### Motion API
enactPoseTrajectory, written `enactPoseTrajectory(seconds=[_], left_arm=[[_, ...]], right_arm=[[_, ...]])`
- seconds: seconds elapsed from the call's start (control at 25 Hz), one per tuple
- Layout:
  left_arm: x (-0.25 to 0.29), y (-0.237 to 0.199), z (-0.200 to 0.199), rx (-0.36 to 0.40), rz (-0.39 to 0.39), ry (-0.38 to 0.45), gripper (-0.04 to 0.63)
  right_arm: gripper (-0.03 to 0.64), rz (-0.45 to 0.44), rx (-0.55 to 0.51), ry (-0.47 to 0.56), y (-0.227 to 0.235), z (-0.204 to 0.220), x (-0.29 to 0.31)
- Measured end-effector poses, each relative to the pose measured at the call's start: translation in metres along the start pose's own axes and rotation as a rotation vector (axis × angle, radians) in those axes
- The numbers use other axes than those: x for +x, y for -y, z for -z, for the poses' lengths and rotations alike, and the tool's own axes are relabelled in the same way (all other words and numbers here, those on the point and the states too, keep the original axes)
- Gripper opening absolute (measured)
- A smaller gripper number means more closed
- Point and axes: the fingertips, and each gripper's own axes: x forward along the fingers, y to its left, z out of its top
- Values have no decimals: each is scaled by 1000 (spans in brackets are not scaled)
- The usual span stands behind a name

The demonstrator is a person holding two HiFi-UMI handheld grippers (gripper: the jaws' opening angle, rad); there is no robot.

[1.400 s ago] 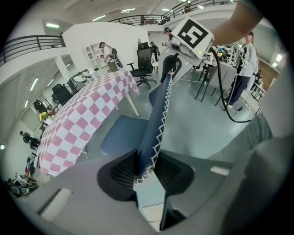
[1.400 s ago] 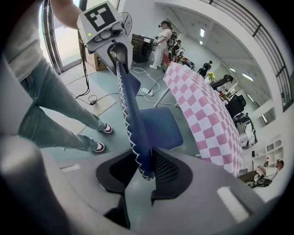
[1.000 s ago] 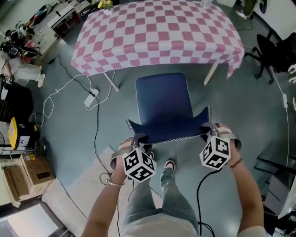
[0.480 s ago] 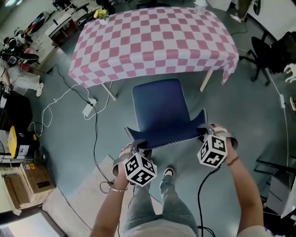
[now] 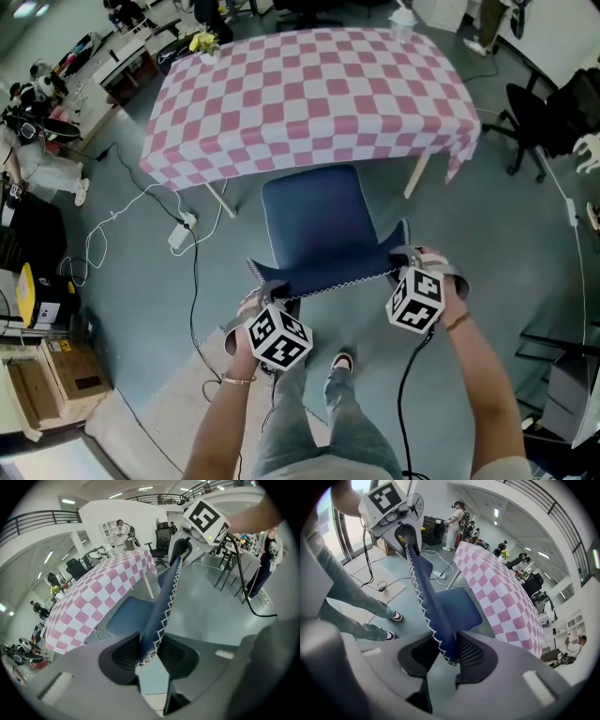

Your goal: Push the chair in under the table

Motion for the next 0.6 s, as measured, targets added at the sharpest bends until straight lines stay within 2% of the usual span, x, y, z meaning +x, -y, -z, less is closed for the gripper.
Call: enactPoseTrajectory(seconds=[0.24, 0.44, 0.6], left_arm=[[9, -36, 1, -42, -38, -8, 112], [20, -63, -6, -38, -38, -5, 112], [23, -88, -1, -49, -70, -10, 115]], right_arm=[[106, 29, -3, 12, 20, -20, 16], [106, 7, 2, 20, 42, -38, 26], [106, 24, 2, 41, 48, -54, 35]])
